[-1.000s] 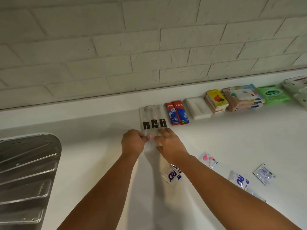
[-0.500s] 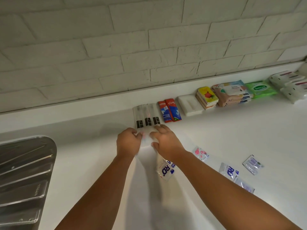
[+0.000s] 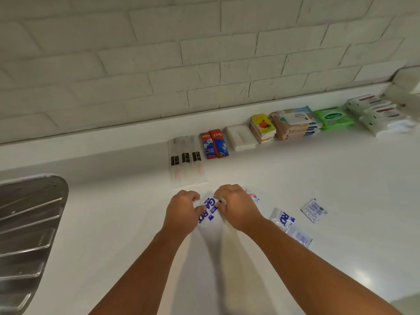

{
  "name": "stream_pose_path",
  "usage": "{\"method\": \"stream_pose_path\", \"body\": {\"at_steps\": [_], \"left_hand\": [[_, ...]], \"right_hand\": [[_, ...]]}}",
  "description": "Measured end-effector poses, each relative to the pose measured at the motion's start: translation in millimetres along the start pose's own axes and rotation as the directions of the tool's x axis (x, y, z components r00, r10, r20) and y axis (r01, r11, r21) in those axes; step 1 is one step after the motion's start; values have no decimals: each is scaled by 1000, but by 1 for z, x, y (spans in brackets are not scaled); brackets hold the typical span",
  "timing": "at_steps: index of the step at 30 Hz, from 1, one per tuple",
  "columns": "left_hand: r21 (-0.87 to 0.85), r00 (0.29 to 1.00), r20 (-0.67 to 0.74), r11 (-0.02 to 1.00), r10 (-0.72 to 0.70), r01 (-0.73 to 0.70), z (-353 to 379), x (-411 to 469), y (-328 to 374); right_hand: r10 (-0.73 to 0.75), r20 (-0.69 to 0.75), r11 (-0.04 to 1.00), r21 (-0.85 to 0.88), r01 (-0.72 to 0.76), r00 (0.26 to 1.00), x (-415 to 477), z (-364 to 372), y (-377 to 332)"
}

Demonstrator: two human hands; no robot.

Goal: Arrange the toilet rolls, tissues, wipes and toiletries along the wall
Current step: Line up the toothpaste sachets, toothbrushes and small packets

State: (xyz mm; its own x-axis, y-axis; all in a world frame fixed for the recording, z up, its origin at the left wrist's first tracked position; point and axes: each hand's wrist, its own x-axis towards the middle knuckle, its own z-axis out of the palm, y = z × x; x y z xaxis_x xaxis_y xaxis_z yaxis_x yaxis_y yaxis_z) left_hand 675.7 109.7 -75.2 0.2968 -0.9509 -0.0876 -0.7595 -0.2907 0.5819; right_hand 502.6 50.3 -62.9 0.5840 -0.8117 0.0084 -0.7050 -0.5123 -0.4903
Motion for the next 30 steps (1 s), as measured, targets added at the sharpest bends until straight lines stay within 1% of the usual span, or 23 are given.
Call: {"method": "stream_pose_path", "body": {"at_steps": [3, 6, 9, 13, 16, 20, 23, 25, 27, 30], "left_hand": [[118, 998, 27, 991, -59, 55, 9, -12, 3], [310, 997, 21, 949, -70, 60, 15, -20, 11], [342, 988, 31, 931, -148, 129, 17, -25, 18], [233, 965, 53, 943, -258, 240, 14, -30, 25], [142, 966, 34, 958, -258, 251, 10, -36, 29], [53, 969, -87, 970, -233, 238, 0, -45, 33], [-25, 947, -211, 969, -244, 244, -13, -47, 37], [-67, 925, -285, 968, -252, 243, -23, -48, 38], [-122, 906, -325, 962, -270, 243, -32, -46, 37], [-201, 891, -341, 949, -300, 243, -42, -42, 33]], "right_hand": [[-36, 35, 999, -4, 36, 999, -11, 3, 3], [-65, 78, 998, -6, 66, 995, -20, 4, 2], [-83, 120, 997, 10, 82, 989, -28, 6, 2], [-118, 166, 993, 16, 117, 979, -32, 6, 6], [-125, 176, 992, 36, 121, 976, -29, 2, 11], [-90, 149, 996, 8, 89, 985, -11, -7, 16], [-34, 129, 999, -37, 39, 991, 6, -10, 13], [15, 139, 997, -73, -5, 990, 16, -11, 7], [53, 172, 993, -113, -34, 984, 25, -10, -1], [113, 215, 980, -186, -73, 970, 33, -4, -11]]}}
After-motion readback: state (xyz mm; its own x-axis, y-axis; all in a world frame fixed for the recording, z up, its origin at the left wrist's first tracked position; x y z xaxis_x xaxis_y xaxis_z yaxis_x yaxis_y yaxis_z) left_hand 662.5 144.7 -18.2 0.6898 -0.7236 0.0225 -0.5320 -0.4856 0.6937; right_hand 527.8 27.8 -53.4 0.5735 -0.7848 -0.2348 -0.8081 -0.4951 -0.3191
